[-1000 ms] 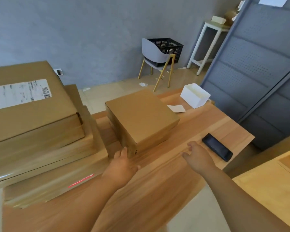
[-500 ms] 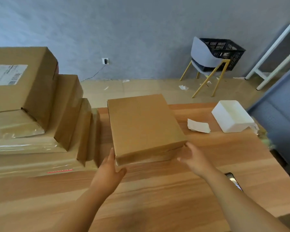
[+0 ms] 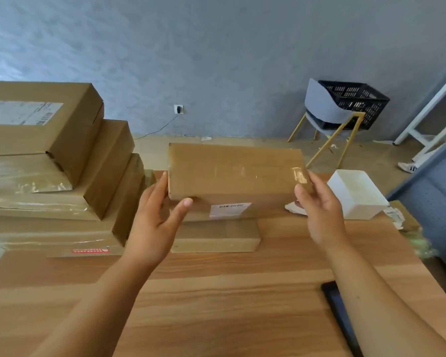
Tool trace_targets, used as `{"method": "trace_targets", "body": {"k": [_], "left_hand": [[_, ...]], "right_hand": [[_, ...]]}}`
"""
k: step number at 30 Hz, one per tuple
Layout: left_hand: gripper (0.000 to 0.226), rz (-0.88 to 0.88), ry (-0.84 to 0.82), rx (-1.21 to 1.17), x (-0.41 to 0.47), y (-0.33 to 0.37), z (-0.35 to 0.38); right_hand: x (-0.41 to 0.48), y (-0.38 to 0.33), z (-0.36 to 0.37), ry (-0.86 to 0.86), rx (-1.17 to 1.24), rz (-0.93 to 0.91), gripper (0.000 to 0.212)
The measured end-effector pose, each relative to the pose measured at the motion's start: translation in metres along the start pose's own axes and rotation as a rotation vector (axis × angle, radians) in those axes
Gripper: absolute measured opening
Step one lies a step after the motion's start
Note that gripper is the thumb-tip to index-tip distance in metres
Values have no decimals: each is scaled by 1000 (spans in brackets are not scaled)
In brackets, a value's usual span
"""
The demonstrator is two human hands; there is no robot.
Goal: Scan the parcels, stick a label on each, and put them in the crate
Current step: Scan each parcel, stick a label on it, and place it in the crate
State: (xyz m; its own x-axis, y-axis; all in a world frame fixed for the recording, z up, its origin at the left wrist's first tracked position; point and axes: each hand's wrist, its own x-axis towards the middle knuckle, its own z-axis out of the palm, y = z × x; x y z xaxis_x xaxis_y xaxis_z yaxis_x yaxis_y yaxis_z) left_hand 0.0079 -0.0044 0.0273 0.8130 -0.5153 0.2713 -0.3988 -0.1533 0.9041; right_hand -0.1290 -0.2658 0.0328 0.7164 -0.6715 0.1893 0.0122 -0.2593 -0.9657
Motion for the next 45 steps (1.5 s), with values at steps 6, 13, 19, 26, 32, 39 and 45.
{"method": "trace_targets", "body": {"k": [6, 13, 19, 26, 32, 39, 45], "left_hand": [[50, -60, 140, 34, -41, 19, -9], [34, -317, 31, 61, -124, -19, 7], [56, -524, -9, 33, -173, -47, 23], [74, -490, -266, 149, -177, -60, 45], [58, -409, -137, 444, -176, -54, 70], [67, -506, -9, 536, -205, -56, 75], [92, -738, -66, 379, -232, -64, 65]], "right_hand": [[-40, -35, -5, 179, -187, -52, 40], [-103, 5, -10, 43, -435, 260, 60], [-136, 43, -21, -88, -500, 373, 58], [-135, 84, -46, -306, -552, 618, 63], [-153, 112, -67, -214, -677, 693, 71], [-182, 109, -72, -113, -649, 872, 70], [-202, 89, -46, -629, -807, 949, 66]]}}
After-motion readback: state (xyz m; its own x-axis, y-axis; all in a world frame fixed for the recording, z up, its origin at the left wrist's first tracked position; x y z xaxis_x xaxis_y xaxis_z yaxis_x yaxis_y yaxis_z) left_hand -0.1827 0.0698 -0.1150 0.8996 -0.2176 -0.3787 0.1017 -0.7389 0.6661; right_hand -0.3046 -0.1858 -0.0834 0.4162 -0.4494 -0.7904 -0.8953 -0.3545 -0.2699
